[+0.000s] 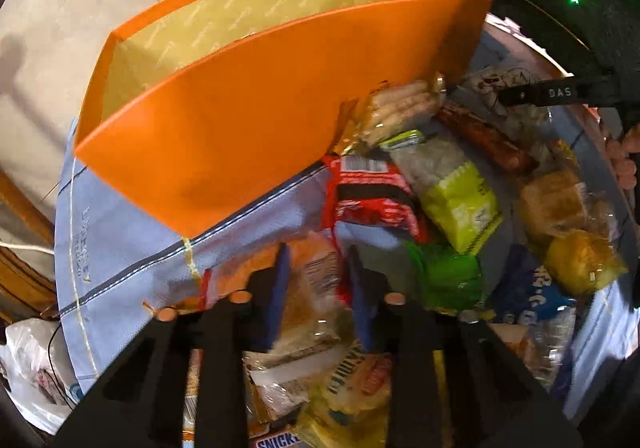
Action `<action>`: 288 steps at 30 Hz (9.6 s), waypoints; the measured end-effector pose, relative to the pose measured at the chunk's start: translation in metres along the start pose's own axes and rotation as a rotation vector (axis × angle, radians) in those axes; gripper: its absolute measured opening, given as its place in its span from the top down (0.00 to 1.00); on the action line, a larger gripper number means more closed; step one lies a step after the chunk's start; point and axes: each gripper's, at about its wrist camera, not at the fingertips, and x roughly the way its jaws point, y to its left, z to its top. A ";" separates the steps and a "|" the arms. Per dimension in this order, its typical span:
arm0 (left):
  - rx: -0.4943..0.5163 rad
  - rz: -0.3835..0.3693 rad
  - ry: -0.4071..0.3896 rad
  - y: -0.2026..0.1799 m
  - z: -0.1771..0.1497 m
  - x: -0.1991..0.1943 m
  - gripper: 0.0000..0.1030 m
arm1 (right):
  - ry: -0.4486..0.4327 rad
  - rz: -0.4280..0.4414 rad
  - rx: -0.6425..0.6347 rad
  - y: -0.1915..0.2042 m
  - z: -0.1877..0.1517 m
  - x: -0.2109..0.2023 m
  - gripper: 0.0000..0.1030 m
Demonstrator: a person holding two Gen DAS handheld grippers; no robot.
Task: Organize snacks
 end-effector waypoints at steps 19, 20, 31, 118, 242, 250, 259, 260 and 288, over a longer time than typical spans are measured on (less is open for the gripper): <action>-0.100 -0.021 -0.155 0.034 0.012 -0.094 0.92 | -0.126 0.064 0.085 -0.019 -0.004 -0.081 0.68; -0.100 -0.019 -0.165 0.035 0.014 -0.100 0.92 | -0.138 0.080 0.088 -0.019 -0.003 -0.088 0.68; -0.084 -0.020 -0.257 0.042 0.044 -0.151 0.92 | -0.289 0.134 0.018 0.002 0.029 -0.159 0.68; -0.339 0.058 -0.250 0.071 0.119 -0.104 0.65 | -0.215 0.150 -0.117 0.069 0.094 -0.120 0.77; 0.126 -0.035 -0.071 0.009 -0.030 -0.042 0.04 | -0.106 0.337 -1.129 0.136 -0.014 -0.036 0.05; 0.102 -0.092 0.028 0.029 -0.036 0.006 0.04 | -0.065 0.399 -0.974 0.133 -0.001 -0.001 0.04; 0.214 -0.218 0.101 0.016 -0.046 0.027 0.04 | 0.032 0.307 -0.875 0.125 -0.004 0.037 0.16; 0.236 -0.208 0.107 0.011 -0.049 0.026 0.04 | 0.045 0.320 -0.811 0.122 0.002 0.036 0.39; 0.080 -0.076 0.159 -0.015 -0.038 0.038 0.04 | 0.012 0.310 -0.515 0.114 0.002 0.022 0.61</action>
